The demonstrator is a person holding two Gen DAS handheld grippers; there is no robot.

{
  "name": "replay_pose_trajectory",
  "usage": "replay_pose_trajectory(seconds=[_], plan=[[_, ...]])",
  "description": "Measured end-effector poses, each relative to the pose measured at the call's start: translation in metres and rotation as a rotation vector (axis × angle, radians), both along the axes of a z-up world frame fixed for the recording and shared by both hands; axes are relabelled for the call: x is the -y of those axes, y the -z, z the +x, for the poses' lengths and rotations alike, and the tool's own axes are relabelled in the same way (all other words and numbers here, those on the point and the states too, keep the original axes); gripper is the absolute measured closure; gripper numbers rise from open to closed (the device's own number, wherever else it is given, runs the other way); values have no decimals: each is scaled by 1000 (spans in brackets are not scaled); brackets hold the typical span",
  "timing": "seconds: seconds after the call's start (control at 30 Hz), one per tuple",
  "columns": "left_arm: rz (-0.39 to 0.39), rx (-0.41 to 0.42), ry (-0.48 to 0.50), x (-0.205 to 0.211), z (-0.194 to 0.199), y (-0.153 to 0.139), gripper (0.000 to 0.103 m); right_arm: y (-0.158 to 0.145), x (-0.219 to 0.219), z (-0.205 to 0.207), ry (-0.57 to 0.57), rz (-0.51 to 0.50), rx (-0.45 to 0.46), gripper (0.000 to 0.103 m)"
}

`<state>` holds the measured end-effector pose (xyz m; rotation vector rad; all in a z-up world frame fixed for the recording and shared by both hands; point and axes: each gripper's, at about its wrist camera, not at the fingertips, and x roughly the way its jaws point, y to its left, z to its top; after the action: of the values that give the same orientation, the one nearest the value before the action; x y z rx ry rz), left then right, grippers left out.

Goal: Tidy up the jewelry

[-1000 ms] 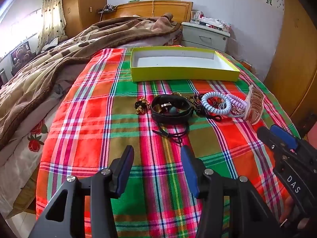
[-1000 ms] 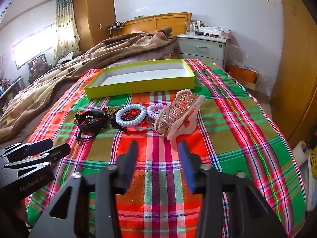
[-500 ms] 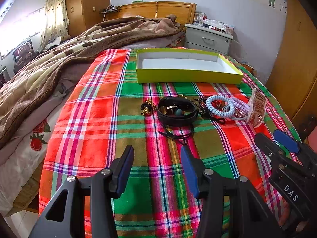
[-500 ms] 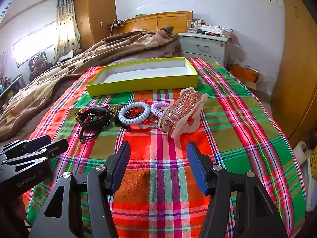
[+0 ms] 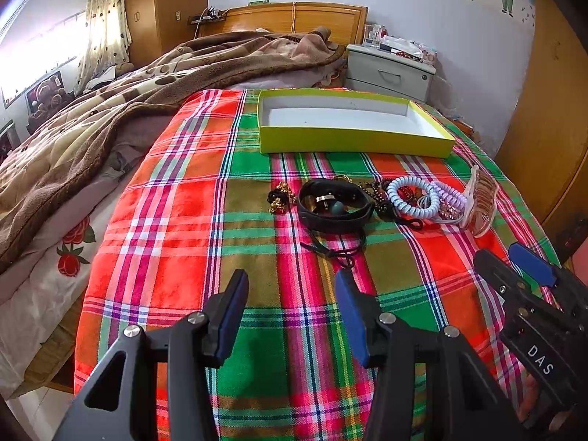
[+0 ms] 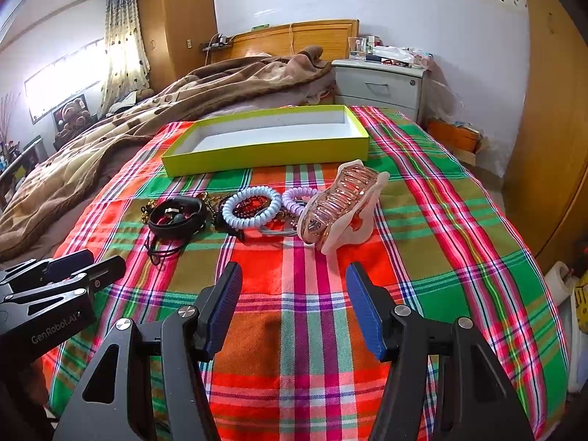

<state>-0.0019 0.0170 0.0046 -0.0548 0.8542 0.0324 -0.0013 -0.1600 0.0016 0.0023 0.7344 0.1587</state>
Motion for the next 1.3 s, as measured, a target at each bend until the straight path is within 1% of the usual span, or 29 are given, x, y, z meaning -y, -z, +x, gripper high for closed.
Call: replay_pose_trajectory(seconds=[1.3], plan=[[-1, -8, -2, -3, -2, 0, 52, 0, 2, 1, 6, 10, -7, 44]])
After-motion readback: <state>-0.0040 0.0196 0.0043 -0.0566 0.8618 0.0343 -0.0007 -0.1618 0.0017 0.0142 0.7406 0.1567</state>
